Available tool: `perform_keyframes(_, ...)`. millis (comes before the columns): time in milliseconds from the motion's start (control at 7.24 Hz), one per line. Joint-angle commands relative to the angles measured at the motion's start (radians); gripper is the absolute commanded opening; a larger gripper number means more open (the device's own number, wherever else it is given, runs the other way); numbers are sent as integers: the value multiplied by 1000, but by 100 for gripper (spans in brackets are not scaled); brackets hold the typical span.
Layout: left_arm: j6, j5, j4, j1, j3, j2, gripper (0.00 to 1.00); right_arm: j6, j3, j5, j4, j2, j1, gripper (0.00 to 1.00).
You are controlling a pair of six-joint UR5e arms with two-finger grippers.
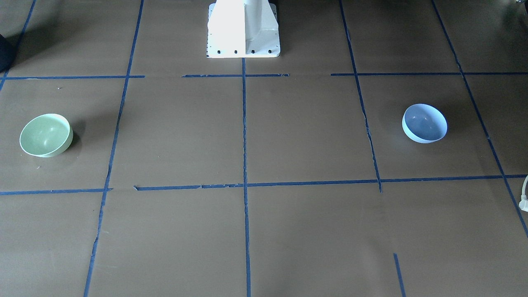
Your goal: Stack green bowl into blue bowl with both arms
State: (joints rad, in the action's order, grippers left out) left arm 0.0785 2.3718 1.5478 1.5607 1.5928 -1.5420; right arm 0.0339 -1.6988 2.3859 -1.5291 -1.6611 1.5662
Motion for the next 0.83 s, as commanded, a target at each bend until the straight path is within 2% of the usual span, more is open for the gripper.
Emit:
perform_keyframes(0, 1, 0, 0, -1, -1, 0, 100, 1, 1, -1, 1, 3, 0, 100)
perform_keyframes(691, 1, 7, 9, 1, -13, 0, 100, 4, -4, 6, 6, 6, -2, 100)
